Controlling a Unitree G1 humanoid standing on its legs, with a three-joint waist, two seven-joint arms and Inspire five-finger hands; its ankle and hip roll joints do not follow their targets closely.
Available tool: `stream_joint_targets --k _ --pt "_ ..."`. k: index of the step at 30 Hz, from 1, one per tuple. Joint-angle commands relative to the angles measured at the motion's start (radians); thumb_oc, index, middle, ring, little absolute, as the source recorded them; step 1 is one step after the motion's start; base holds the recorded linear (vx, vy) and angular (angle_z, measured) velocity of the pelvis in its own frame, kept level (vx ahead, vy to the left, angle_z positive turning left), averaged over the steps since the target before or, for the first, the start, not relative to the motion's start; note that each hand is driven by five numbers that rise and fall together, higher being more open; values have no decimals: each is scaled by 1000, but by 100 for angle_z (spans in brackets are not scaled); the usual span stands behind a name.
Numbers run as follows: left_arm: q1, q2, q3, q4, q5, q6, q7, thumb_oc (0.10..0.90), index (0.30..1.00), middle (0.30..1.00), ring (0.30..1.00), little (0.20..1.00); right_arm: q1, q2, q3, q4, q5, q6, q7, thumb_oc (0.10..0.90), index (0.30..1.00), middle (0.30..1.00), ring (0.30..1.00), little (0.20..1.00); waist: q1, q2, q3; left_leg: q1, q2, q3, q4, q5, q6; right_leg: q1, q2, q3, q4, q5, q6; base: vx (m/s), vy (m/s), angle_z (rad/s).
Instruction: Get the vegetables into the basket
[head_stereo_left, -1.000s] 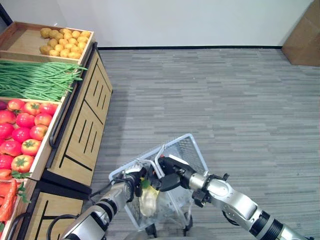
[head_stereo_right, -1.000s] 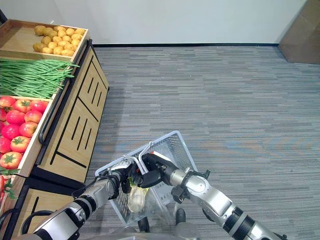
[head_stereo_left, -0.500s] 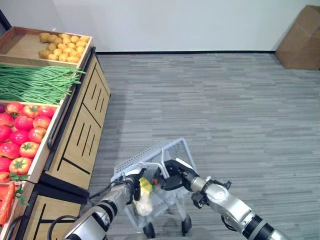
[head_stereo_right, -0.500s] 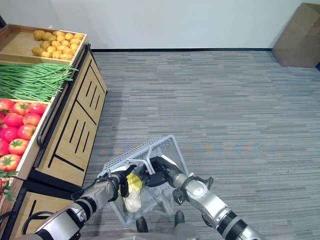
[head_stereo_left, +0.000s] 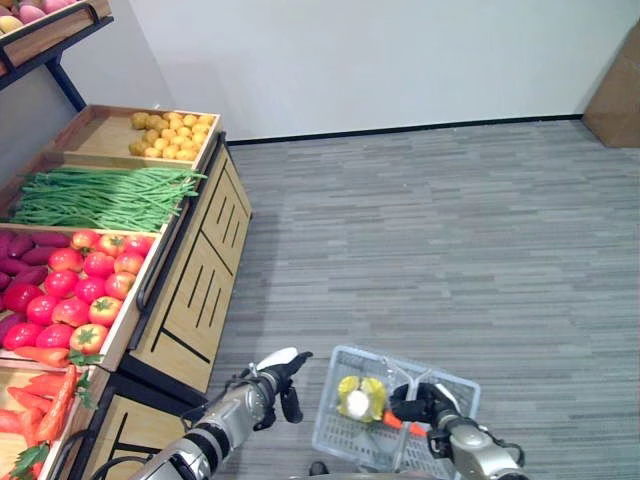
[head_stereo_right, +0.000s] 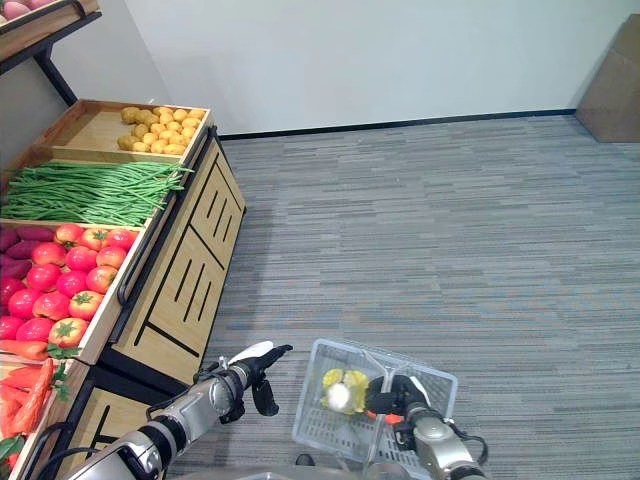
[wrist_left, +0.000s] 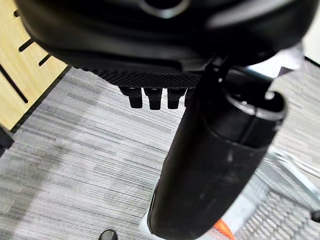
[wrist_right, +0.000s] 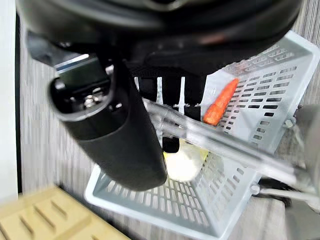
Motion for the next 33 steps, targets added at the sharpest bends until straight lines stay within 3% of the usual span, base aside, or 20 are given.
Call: stream_joint_targets --k 1,7,11,17,25,33 --pt "-71 25 65 43 -57 -34 14 900 1000 1000 1000 1000 -56 -58 -21 64 -54 -58 -27 400 300 300 300 300 21 -41 -20 42 -17 -47 38 -155 7 -56 -34 -4 85 -58 39 -21 11 4" --pt "-49 20 124 175 -70 -24 29 900 1000 1000 1000 1000 -38 -68 -108 250 -16 -66 -27 400 300 300 300 300 24 -48 -22 37 -20 -55 36 -153 6 -54 -33 -15 77 -55 39 5 0 9" --pt "-44 -11 198 360 -69 -5 69 900 1000 1000 1000 1000 -25 -59 -145 393 -12 -66 -24 400 300 300 300 300 22 -55 -24 40 -16 -55 31 -148 3 -51 -29 -14 71 -52 36 3 -3 1" --pt "-10 -50 287 495 -99 6 93 900 1000 1000 1000 1000 -9 -36 -170 477 0 -61 -23 400 300 300 300 300 13 -57 -29 35 -12 -55 4 -128 -7 -56 -22 -14 57 -49 29 -20 -26 0" --pt "55 -42 364 543 -113 7 110 900 1000 1000 1000 1000 33 -39 -160 547 -109 -49 -29 400 300 300 300 300 15 -63 -31 29 -4 -51 4 -123 -12 -62 -9 -2 46 -43 22 -5 -40 -2" --pt "92 -48 386 553 -120 5 106 900 1000 1000 1000 1000 66 -31 -182 579 -113 -47 -21 400 300 300 300 300 15 -66 -32 27 0 -53 4 -121 -16 -58 -5 -9 38 -41 21 3 -11 -2"
